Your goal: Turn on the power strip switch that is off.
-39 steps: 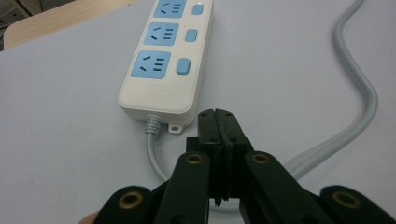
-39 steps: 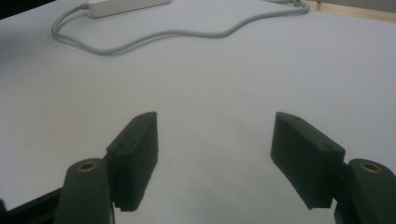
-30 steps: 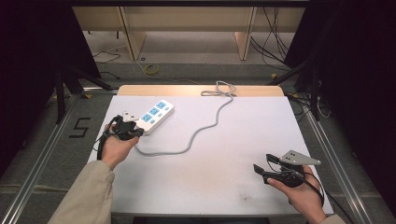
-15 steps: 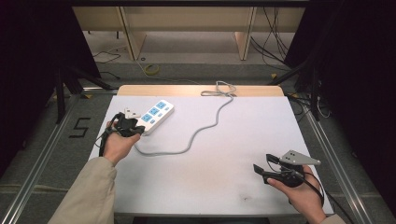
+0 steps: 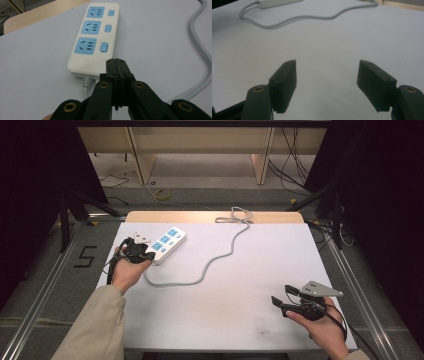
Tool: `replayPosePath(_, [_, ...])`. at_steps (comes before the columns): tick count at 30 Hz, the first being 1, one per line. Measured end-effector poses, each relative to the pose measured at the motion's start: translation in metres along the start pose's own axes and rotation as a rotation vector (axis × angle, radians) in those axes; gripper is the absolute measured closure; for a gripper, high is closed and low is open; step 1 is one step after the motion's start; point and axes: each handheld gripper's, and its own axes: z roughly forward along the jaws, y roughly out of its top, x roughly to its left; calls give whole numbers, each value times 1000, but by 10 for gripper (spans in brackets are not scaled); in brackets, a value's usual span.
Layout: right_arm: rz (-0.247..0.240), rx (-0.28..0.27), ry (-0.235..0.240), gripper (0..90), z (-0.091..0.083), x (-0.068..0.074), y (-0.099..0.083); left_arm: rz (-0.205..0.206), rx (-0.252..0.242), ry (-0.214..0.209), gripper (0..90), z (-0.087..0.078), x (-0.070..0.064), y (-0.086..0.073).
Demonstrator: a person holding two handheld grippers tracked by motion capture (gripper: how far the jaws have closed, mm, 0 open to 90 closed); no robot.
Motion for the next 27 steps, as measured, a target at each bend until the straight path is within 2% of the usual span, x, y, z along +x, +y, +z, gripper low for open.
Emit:
replayPosePath(14, [-2, 5, 1, 324, 0, 0, 0, -14, -4, 0, 898, 5, 2, 3])
replayPosePath(27, [-4, 8, 7, 318, 1, 0, 0, -3, -6, -1, 898, 10, 2, 7])
